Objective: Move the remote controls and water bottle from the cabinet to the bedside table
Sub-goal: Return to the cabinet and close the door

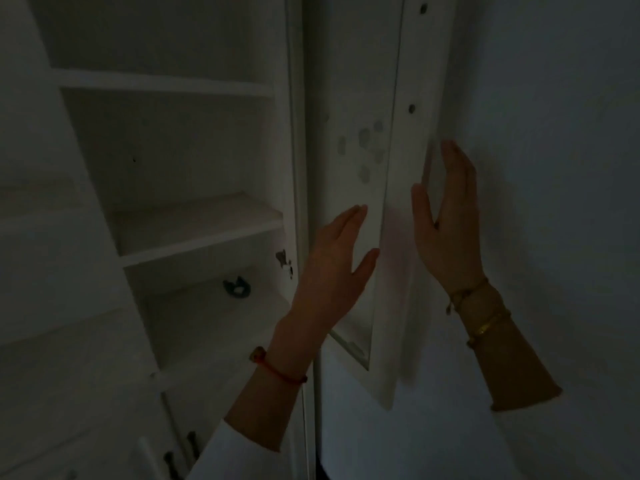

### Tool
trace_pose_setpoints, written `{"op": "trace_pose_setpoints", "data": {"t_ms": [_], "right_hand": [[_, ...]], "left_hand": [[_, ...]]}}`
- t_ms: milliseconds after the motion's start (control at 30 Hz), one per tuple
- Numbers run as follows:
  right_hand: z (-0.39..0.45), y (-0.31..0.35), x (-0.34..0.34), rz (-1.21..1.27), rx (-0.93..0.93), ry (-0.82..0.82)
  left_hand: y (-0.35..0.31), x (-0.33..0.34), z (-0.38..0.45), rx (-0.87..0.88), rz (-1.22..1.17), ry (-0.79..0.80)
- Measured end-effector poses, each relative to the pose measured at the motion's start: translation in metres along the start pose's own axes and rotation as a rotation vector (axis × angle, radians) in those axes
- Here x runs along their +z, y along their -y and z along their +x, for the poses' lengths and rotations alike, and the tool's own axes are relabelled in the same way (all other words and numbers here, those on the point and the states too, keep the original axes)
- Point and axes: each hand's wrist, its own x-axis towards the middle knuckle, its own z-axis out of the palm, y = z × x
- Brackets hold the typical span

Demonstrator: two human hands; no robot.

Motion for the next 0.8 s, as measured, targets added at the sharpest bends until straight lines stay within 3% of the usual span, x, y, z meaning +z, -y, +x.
{"op": "trace_pose_setpoints", "data": {"t_ms": [133,433,800], "right_hand": [[0.015,-0.007,0.009,0.02,0.081,0.058],[0.01,-0.003,0.016,0.108,0.059,0.059],[-0.01,0.048,0.044,0.266,-0.212,0.252]], "left_hand": [[0.003,0.02,0.013,0.045,-0.022,0.019],[0.005,0.029,0.017,0.078,-0.059,0.026],[0.018,-0.028,-0.03,-0.059,-0.089,-0.188]]}}
